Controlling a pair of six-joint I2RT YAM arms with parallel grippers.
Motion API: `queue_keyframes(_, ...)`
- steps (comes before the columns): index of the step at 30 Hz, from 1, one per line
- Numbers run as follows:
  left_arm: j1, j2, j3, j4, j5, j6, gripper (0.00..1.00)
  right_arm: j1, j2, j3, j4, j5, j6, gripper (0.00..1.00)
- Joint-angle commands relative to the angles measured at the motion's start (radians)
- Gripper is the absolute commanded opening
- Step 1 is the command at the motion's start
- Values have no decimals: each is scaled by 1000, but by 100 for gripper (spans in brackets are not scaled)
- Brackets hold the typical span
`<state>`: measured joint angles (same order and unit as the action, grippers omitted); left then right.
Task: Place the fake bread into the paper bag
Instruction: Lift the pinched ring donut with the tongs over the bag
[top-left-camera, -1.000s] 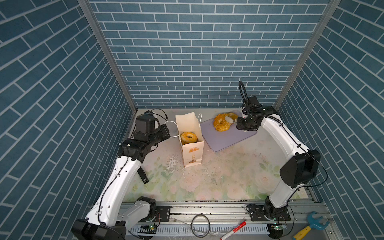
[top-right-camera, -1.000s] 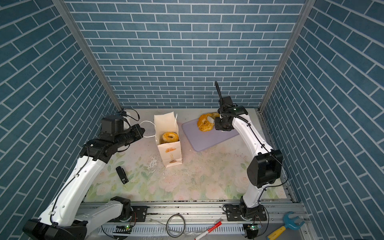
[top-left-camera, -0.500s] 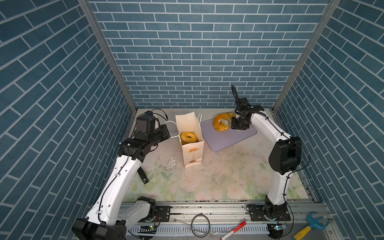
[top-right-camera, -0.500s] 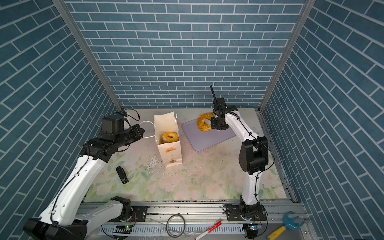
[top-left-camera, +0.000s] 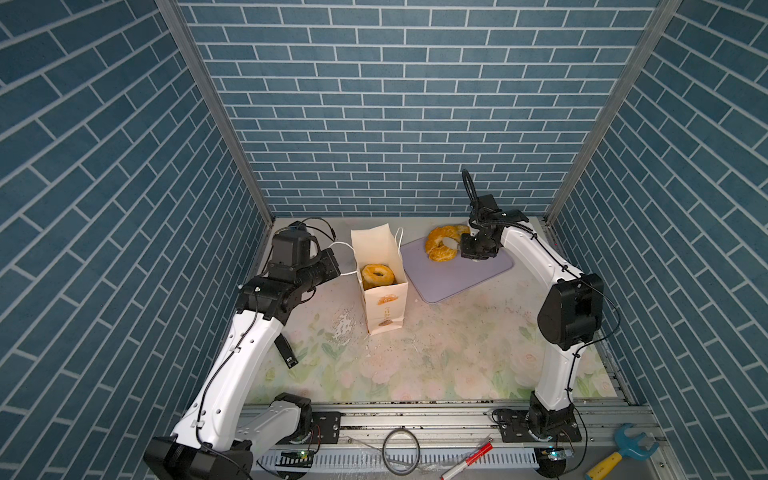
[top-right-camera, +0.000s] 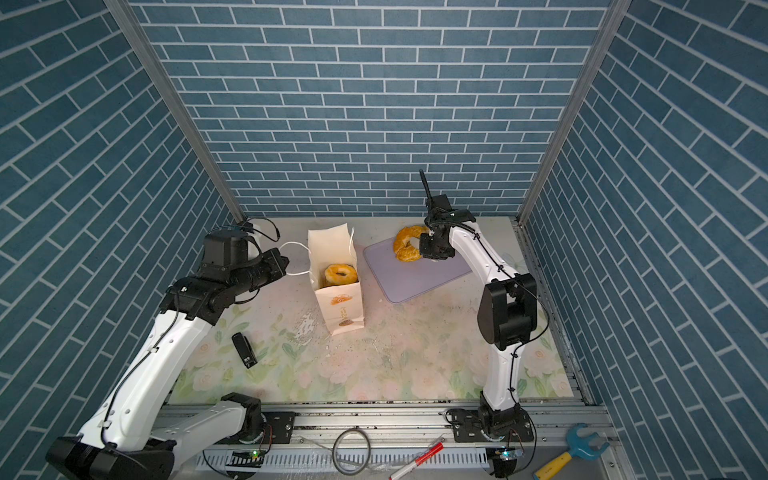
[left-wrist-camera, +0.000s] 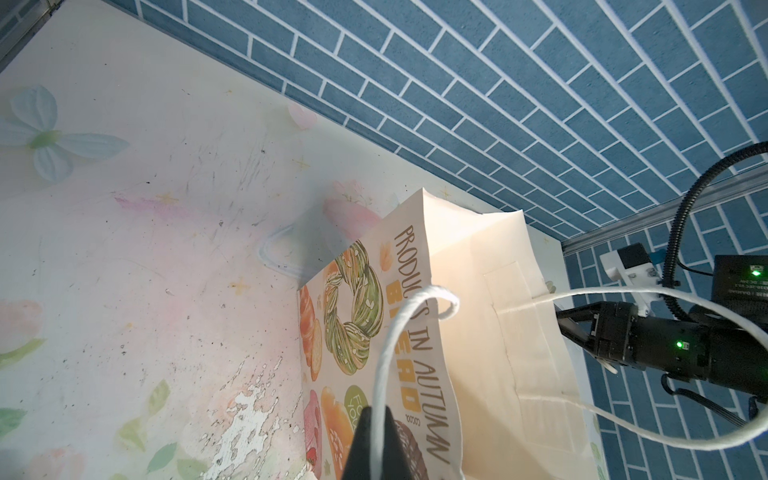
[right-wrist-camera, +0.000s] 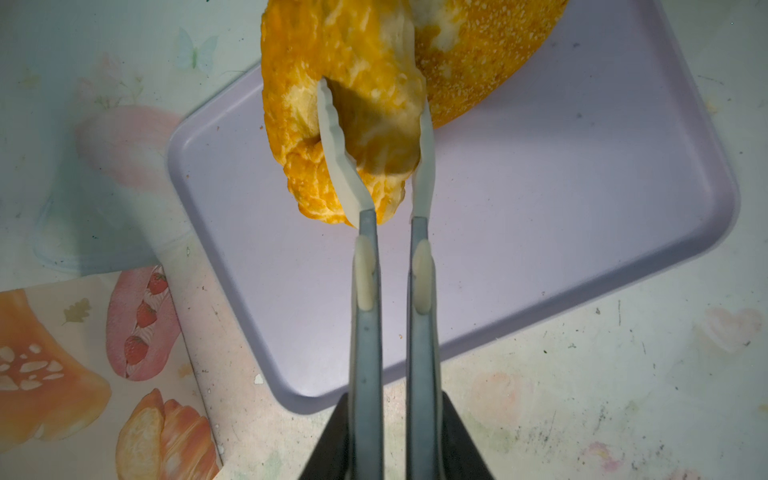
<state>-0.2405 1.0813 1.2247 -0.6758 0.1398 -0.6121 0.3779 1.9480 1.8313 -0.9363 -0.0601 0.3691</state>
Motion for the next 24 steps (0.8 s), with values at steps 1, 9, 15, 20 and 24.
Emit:
queue_keyframes(1,-5,4,7,13,15,15,0,22,-140,-19,14,-21,-8,14)
queue_keyframes(9,-5,6,3,51,68,-9,0,42,-373,-25,-9,-21,7,12)
queue_keyframes(15,-5,-6,5,56,75,-18,0,113,-456,120,-68,13,-34,12)
queue_keyframes(20,-5,-19,-2,57,77,-26,0,264,-439,304,-118,84,-86,12)
queue_keyframes(24,-5,-31,-6,50,70,-28,0,394,-403,409,-162,161,-105,12)
